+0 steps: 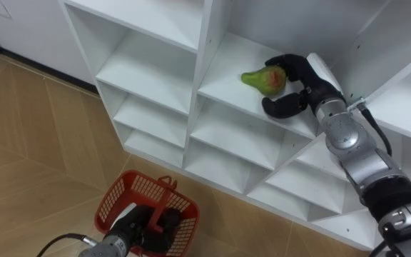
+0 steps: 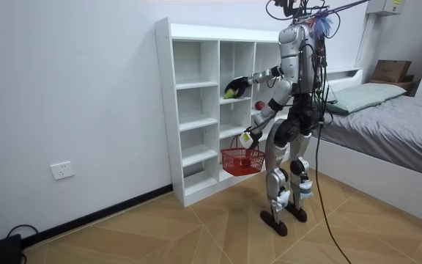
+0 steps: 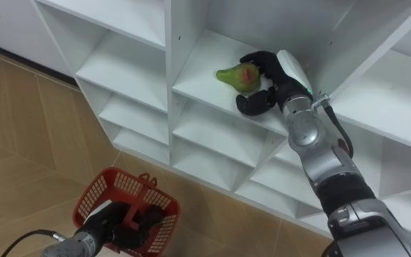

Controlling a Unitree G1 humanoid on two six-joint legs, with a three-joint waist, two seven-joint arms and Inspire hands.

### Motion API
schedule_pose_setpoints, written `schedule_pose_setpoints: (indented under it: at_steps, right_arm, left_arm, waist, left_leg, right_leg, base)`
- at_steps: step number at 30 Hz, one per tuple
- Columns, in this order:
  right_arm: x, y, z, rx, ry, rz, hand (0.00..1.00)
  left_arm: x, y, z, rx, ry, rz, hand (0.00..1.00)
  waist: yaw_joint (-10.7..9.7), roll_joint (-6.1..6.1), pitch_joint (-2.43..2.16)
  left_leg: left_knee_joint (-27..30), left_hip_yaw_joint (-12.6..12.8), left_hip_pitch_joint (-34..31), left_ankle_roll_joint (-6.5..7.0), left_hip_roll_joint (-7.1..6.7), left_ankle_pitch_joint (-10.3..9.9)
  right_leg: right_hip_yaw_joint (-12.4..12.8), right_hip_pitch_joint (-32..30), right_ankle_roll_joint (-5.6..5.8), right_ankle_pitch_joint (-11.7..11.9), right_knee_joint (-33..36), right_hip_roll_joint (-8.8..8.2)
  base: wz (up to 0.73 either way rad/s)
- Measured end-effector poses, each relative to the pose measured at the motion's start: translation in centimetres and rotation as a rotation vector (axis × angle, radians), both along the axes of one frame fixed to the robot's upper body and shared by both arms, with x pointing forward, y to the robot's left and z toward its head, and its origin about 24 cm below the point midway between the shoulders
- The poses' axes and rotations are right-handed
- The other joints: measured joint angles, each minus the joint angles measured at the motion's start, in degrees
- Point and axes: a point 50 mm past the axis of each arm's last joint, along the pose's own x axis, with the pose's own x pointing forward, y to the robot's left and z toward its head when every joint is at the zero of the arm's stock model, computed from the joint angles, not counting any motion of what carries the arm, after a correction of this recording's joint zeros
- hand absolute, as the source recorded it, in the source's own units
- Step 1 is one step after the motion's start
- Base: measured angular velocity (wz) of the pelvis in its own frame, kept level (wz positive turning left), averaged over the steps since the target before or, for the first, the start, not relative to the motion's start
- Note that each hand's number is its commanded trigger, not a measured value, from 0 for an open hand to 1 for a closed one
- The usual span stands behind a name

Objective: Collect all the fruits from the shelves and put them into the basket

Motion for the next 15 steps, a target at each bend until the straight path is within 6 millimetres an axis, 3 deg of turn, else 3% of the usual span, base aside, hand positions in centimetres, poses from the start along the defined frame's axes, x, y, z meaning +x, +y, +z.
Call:
schedule_pose_setpoints:
  at_steps: [15]
  right_arm:
    - [0.00, 0.54, 0.02, 0.022, -0.002, 0.014, 1.00]
  left_arm:
    - [0.19, -0.11, 0.08, 0.003, 0.000, -0.025, 1.00]
  waist:
    - [-0.1, 0.31, 0.04]
  left_leg:
    - [-0.8, 0.0, 0.2, 0.01, 0.08, 0.0]
  right_leg:
    - [-0.1, -0.1, 0.00, 0.0, -0.1, 0.00]
  base:
    - [0.00]
